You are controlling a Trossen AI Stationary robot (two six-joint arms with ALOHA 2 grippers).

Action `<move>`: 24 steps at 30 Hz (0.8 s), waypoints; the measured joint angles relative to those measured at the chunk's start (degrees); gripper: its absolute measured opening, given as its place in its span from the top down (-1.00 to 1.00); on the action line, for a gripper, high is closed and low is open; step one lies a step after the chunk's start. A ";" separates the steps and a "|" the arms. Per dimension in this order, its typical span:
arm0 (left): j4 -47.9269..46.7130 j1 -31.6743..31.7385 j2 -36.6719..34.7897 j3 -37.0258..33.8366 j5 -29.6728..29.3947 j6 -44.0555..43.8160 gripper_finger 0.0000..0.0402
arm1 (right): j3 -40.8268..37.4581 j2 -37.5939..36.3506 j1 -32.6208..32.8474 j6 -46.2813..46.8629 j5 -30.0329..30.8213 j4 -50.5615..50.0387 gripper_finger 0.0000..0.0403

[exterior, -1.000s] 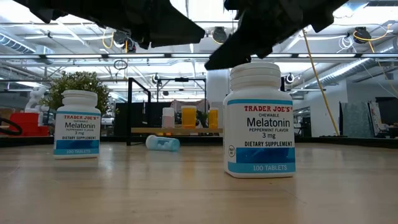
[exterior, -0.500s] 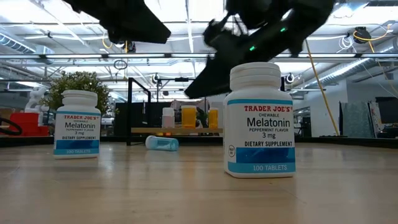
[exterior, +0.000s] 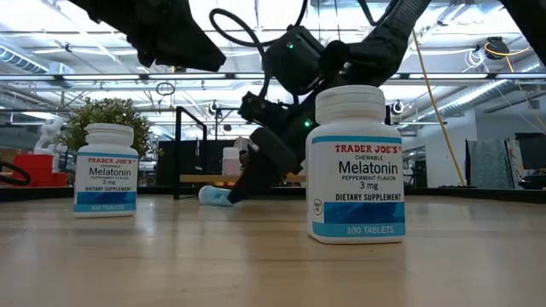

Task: Pick and place medicine bottles onto shelf by color
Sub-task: Put the blue pill bottle on the shelf aligned with the other blue pill bottle

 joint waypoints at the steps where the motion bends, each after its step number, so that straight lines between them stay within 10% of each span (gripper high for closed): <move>1: 0.02 -0.14 0.00 0.01 -0.07 0.04 0.30 | 0.02 0.21 -0.14 0.00 -0.04 0.37 0.05; 10: 0.26 -0.42 0.00 0.00 -0.31 0.01 0.30 | 0.04 0.34 -1.03 3.30 -1.21 1.73 0.14; 24: 0.28 -0.44 0.00 0.02 -0.28 -0.43 0.30 | 0.03 2.19 -0.39 6.21 -2.48 8.14 -0.28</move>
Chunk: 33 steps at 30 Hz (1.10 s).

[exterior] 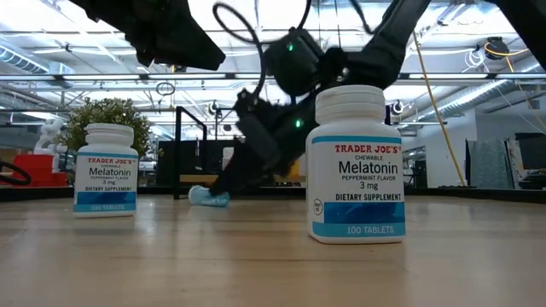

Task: Pick and place medicine bottles onto shelf by color
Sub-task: Put the blue pill bottle on the shelf aligned with the other blue pill bottle

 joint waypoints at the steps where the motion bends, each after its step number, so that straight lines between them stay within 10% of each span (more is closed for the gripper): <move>1: 0.01 0.00 0.00 0.00 0.00 0.00 0.30 | -0.01 0.80 -0.20 0.01 0.11 0.90 -0.28; 22: 0.02 -0.62 0.00 0.00 0.04 0.28 0.30 | 0.15 2.13 -1.03 -3.56 -0.29 1.70 0.54; 33: 1.15 -1.94 0.00 -0.02 -1.28 1.61 0.30 | 0.07 -6.96 -0.99 -7.94 -0.39 -10.01 0.45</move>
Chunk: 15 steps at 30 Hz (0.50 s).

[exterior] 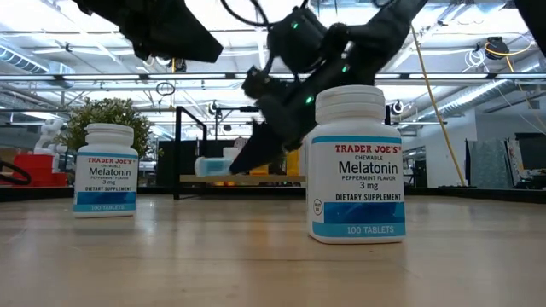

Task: Pick and place medicine bottles onto shelf by color
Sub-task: Put the blue pill bottle on the shelf aligned with the other blue pill bottle

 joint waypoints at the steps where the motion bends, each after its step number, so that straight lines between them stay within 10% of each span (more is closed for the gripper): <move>1: 0.80 -0.30 0.00 0.00 -0.40 0.67 0.30 | -0.33 -1.34 0.00 -0.36 0.00 -1.56 0.46; 15: 19.81 -1.85 -0.20 -0.04 0.64 19.47 0.30 | -20.79 -31.89 -0.63 -2.57 0.37 3.52 0.47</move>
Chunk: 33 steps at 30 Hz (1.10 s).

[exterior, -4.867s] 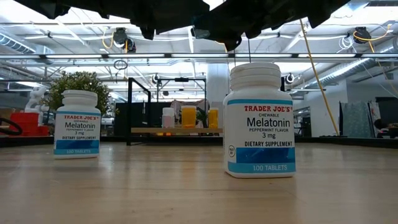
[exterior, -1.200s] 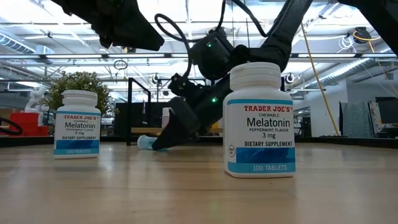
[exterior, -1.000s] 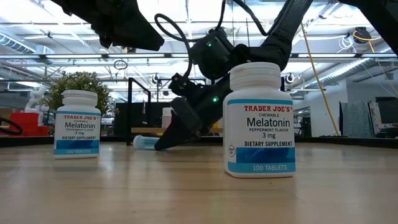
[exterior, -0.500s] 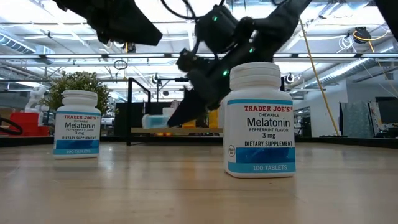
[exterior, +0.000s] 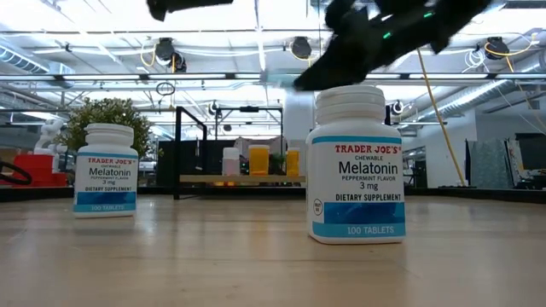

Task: Pick and place medicine bottles onto shelf by color
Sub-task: Put the blue pill bottle on the shelf aligned with the other blue pill bottle

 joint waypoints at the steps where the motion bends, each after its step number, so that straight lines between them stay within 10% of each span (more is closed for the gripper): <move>1: 1.56 0.41 0.00 0.00 1.14 1.15 0.30 | -1.75 -2.70 0.00 -0.04 -0.02 1.21 0.47; 17: 16.85 16.36 0.02 2.15 30.67 6.49 0.13 | -14.68 -21.55 4.71 -3.36 -0.63 28.22 0.48; 33: 17.06 17.54 14.05 13.86 32.38 9.03 -0.34 | -14.65 -14.09 5.94 -6.10 -6.53 38.32 0.47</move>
